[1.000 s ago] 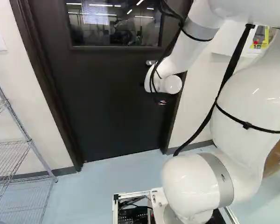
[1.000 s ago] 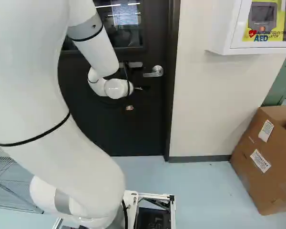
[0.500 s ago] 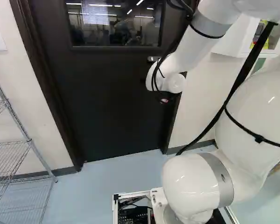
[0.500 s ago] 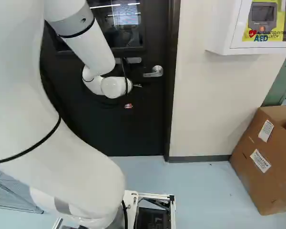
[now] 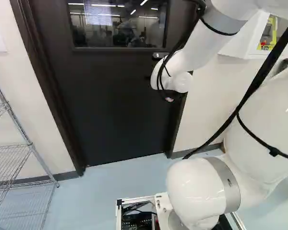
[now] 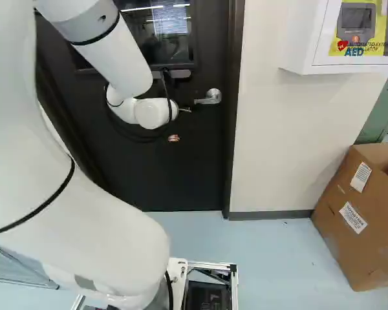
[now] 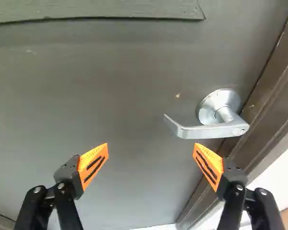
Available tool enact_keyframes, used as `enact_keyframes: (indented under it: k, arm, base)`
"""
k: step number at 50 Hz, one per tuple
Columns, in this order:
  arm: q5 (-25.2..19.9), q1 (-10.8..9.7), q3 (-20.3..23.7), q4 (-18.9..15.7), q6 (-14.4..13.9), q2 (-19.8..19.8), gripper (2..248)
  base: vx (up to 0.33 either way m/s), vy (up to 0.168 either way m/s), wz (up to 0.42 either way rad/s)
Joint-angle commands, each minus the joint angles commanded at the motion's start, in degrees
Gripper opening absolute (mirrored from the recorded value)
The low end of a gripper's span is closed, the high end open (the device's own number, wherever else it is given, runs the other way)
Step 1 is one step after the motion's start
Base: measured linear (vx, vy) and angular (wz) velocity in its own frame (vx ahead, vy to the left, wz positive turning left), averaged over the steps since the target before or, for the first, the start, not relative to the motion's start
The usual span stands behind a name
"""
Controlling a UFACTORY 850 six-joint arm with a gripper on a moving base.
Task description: Open the door and move inside
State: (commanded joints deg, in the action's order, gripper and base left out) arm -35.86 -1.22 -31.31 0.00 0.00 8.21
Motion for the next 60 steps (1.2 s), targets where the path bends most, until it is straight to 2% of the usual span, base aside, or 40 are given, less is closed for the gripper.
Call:
enact_keyframes:
  k: [26,39,60]
  arm:
    - [0.0,-0.04,-0.88,0.0,0.0,2.67,247]
    - [0.0,-0.82,-1.81,0.0,0.0,3.45,247]
    - [0.69,-2.57,-6.81,0.0,0.0,0.81,247]
  base:
    - [0.0,0.0,0.0]
    - [0.0,0.0,0.0]
    - [0.0,0.0,0.0]
